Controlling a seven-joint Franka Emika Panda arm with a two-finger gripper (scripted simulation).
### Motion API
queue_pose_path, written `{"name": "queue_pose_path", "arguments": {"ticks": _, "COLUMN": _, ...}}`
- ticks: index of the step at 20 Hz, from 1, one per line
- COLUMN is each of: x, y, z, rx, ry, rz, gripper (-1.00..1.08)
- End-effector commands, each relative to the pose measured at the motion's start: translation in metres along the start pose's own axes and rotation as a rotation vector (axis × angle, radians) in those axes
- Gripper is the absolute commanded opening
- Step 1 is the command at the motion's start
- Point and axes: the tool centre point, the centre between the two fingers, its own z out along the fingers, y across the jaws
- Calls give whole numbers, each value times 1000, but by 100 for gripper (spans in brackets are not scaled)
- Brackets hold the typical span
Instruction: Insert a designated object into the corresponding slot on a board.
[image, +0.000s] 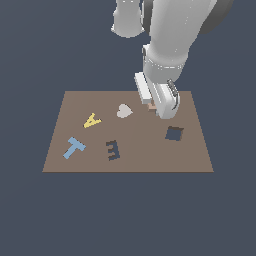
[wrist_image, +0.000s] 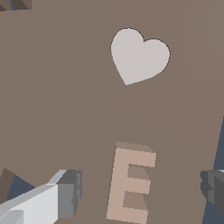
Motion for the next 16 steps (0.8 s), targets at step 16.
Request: {"name": "queue_pose_path", "arguments": {"ticks": 16, "x": -12, "y": -4, "z": 12, "rx": -2, "ry": 1, "rz": 138, "gripper": 100}}
